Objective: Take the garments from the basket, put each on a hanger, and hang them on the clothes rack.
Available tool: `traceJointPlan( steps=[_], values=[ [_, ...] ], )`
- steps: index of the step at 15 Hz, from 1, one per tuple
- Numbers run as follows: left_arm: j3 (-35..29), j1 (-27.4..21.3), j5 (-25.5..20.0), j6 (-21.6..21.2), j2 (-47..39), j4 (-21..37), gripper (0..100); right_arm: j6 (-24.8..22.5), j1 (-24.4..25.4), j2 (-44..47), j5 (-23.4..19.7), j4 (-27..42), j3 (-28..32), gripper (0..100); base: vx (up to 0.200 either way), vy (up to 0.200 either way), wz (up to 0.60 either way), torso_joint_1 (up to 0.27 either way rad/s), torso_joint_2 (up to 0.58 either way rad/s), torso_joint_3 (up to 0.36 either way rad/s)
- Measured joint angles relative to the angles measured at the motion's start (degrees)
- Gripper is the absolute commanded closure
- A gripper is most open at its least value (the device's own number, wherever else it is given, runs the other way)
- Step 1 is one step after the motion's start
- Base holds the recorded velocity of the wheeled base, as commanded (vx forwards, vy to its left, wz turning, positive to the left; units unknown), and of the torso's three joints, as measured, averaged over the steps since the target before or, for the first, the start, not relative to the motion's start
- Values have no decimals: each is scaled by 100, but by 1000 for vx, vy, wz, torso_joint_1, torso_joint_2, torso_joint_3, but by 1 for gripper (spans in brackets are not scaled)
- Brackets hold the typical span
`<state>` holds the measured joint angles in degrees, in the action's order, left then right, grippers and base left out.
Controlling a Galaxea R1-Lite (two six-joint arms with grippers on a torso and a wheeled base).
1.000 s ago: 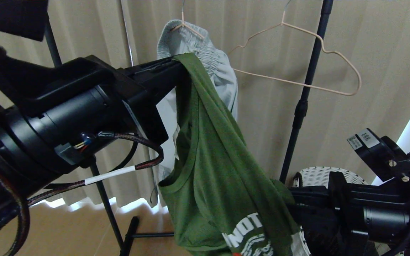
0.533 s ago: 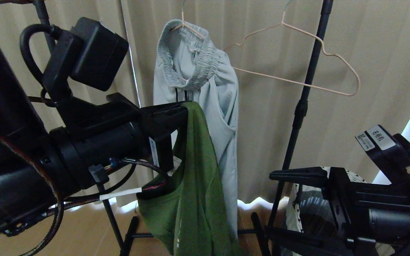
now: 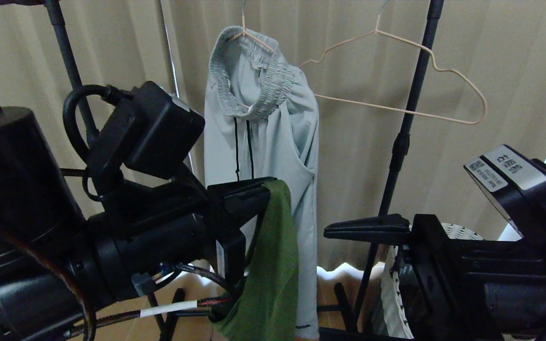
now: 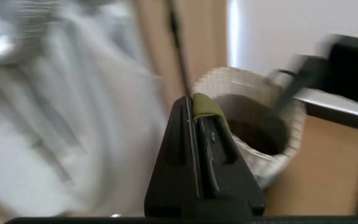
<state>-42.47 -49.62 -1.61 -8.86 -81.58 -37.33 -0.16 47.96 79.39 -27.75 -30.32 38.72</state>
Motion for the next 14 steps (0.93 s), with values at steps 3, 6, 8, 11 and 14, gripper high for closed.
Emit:
traceJointPlan(
  steps=[3,6,8,11,14],
  values=[
    [41,-223,-154,-11,5,2,100,-6,74,226,7,7,224,0,0,0,0,0,0,0],
    [52,-346,-162,-22,73,-4,100,-2,-6,394,18,5,389,0,0,0,0,0,0,0],
    [52,-443,-165,-27,121,-11,100,9,-91,462,11,11,502,0,0,0,0,0,0,0],
    [46,-506,-165,-27,116,-151,100,16,-118,547,9,2,594,0,0,0,0,0,0,0],
    [46,-512,-162,-28,116,-195,100,16,-124,589,7,-4,585,100,0,0,0,0,0,0]
  ],
)
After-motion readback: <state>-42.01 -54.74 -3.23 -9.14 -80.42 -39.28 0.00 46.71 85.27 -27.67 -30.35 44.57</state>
